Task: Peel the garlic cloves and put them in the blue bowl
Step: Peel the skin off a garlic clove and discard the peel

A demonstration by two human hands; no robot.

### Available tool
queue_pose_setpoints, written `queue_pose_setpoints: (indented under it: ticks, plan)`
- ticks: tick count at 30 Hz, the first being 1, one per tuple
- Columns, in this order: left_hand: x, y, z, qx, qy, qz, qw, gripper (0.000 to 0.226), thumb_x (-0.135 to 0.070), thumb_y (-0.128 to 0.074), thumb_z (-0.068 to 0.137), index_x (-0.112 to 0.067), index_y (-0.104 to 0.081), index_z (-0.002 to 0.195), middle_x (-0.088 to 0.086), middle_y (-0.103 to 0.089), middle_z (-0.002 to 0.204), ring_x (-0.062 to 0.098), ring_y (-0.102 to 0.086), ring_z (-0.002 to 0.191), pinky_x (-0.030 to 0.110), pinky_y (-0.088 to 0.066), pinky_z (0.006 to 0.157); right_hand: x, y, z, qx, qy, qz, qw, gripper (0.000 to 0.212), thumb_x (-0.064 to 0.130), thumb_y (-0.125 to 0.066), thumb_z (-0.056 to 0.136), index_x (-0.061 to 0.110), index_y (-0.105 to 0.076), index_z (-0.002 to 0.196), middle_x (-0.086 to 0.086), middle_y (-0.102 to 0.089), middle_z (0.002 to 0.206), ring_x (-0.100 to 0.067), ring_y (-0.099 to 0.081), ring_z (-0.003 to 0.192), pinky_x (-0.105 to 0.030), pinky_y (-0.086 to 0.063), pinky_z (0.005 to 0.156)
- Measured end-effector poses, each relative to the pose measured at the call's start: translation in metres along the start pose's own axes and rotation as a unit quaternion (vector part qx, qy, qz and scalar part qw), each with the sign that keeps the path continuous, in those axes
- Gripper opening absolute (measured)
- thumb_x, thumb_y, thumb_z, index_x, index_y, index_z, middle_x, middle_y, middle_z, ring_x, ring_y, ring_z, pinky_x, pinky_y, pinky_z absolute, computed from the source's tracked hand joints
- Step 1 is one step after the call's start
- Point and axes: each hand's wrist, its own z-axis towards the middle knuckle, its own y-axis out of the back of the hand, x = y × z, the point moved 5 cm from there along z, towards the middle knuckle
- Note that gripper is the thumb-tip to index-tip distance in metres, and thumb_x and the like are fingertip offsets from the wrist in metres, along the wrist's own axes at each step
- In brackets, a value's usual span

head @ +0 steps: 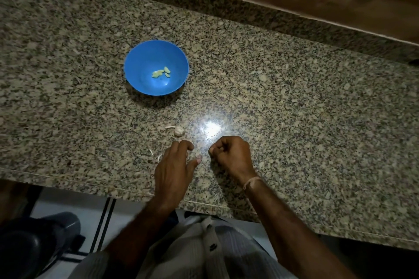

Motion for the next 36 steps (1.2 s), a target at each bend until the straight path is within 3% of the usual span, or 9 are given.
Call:
queue_pose_setpoints:
  ticks: [9,11,13,17,24,29,33,35,36]
  plan:
    - [-0.004,-0.001,0.006,0.008,0.046,-0.058,0.997,0.014,-0.035,-0.071,0.095,-0.036,-0.06,0.102,-0.016,-0.056,0.095,0.01,-0.058,0.085,0.037,-0.051,0.065,0.005,-0.007,-0.01,-0.03,0.054,-0.051,0.997,0.009,0.021,-0.076,0.089,0.019,-0.076,0.08,0.006,-0.075,0.074,-0.013,-0.071,0.069,-0.033,-0.059,0.067]
    - [-0.005,-0.007,0.009,0.035,0.104,-0.159,0.981,0.005,-0.035,-0.065,0.1,-0.032,-0.066,0.097,-0.012,-0.067,0.09,0.011,-0.065,0.08,0.043,-0.058,0.069,0.001,-0.011,-0.015,0.034,-0.033,0.143,0.989,0.007,0.015,-0.078,0.091,0.01,-0.079,0.087,-0.003,-0.078,0.077,-0.018,-0.073,0.071,-0.036,-0.063,0.074]
    - [-0.008,-0.01,0.008,0.064,0.167,-0.286,0.941,0.015,-0.033,-0.063,0.103,-0.024,-0.07,0.093,-0.004,-0.074,0.083,0.016,-0.072,0.078,0.051,-0.061,0.075,0.003,-0.019,-0.029,0.106,-0.119,0.374,0.913,0.01,0.003,-0.072,0.095,-0.006,-0.076,0.099,-0.016,-0.076,0.081,-0.022,-0.073,0.074,-0.04,-0.064,0.079]
    - [-0.011,-0.002,0.0,0.073,0.177,-0.376,0.906,0.021,-0.027,-0.067,0.101,-0.013,-0.07,0.086,0.007,-0.075,0.079,0.029,-0.074,0.08,0.055,-0.062,0.078,-0.001,-0.026,-0.045,0.124,-0.163,0.479,0.854,0.011,0.001,-0.07,0.097,-0.008,-0.072,0.103,-0.019,-0.074,0.085,-0.021,-0.072,0.074,-0.036,-0.065,0.077]
    - [-0.01,0.01,-0.001,0.1,0.112,-0.326,0.933,0.026,-0.03,-0.064,0.102,-0.014,-0.066,0.081,0.003,-0.072,0.074,0.025,-0.07,0.073,0.044,-0.058,0.069,0.01,-0.033,-0.057,0.157,-0.09,0.459,0.87,0.022,0.016,-0.064,0.104,0.004,-0.065,0.086,-0.007,-0.061,0.069,-0.016,-0.053,0.062,-0.032,-0.047,0.063]
    - [-0.014,0.007,-0.004,0.173,0.273,-0.442,0.837,0.031,-0.02,-0.057,0.105,-0.019,-0.06,0.075,0.001,-0.049,0.062,0.012,-0.037,0.049,0.022,-0.025,0.042,0.018,-0.017,-0.053,0.06,0.065,0.26,0.962,0.02,0.018,-0.067,0.102,0.008,-0.065,0.084,-0.011,-0.069,0.076,-0.015,-0.062,0.069,-0.034,-0.053,0.066]
    - [-0.02,0.001,-0.01,0.225,0.367,-0.518,0.739,0.023,-0.024,-0.049,0.109,-0.019,-0.061,0.09,-0.004,-0.048,0.063,0.006,-0.04,0.049,0.017,-0.022,0.037,0.031,-0.005,-0.053,-0.043,0.224,0.089,0.97,0.023,0.014,-0.065,0.101,0.015,-0.058,0.079,0.001,-0.059,0.069,-0.013,-0.053,0.063,-0.031,-0.043,0.058]
    - [-0.023,0.004,-0.012,0.218,0.343,-0.508,0.76,0.025,-0.027,-0.047,0.111,-0.018,-0.059,0.091,-0.002,-0.047,0.065,0.008,-0.039,0.049,0.018,-0.023,0.039,0.033,-0.005,-0.053,-0.042,0.238,0.059,0.968,0.024,0.016,-0.065,0.101,0.016,-0.058,0.079,0.003,-0.058,0.07,-0.013,-0.053,0.064,-0.031,-0.042,0.059]
    - [-0.024,0.008,-0.011,0.2,0.292,-0.46,0.814,0.027,-0.03,-0.045,0.111,-0.017,-0.058,0.091,0.002,-0.048,0.066,0.01,-0.04,0.051,0.021,-0.026,0.043,0.031,-0.006,-0.053,-0.026,0.21,0.082,0.974,0.024,0.018,-0.066,0.101,0.016,-0.059,0.078,0.003,-0.059,0.068,-0.01,-0.053,0.063,-0.03,-0.042,0.059]
